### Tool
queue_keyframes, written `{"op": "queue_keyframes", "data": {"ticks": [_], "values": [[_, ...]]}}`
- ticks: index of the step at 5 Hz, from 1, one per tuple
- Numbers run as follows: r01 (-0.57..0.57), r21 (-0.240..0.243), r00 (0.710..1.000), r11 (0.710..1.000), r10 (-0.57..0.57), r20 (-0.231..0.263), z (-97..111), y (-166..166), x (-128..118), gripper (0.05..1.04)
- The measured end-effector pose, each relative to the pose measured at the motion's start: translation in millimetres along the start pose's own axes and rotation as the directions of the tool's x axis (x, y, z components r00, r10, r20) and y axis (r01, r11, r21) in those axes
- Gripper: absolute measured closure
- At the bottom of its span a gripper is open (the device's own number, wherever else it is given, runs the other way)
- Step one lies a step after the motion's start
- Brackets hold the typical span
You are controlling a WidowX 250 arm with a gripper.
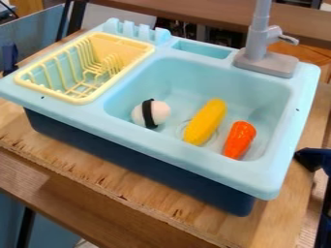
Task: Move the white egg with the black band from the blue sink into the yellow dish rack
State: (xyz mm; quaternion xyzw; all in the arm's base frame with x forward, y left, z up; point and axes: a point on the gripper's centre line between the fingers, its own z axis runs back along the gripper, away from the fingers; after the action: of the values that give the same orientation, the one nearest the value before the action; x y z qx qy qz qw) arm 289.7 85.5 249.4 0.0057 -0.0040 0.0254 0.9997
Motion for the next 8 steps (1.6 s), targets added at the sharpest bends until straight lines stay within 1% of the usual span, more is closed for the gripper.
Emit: {"op": "queue_keyframes", "data": {"ticks": [1,2,3,4,5,6,7,8], "values": [[-0.004,-0.007,1.000,1.000,0.004,-0.028,-8,0,2,0.083],[0.018,0.003,0.999,1.000,-0.017,-0.030,-14,-16,8,0.083],[-0.001,-0.005,0.999,1.000,0.001,-0.034,-23,-32,11,0.083],[0.026,-0.010,0.999,1.000,-0.026,-0.027,-27,-50,14,0.083],[0.094,-0.040,0.994,0.995,-0.096,-0.044,-39,-67,12,0.083],[0.115,-0.071,0.992,0.991,-0.119,-0.051,-53,-73,10,0.083],[0.115,-0.065,0.990,0.991,-0.120,-0.068,-70,-63,11,0.083],[0.116,-0.057,0.989,0.992,-0.121,-0.085,-82,-48,7,0.083]]}}
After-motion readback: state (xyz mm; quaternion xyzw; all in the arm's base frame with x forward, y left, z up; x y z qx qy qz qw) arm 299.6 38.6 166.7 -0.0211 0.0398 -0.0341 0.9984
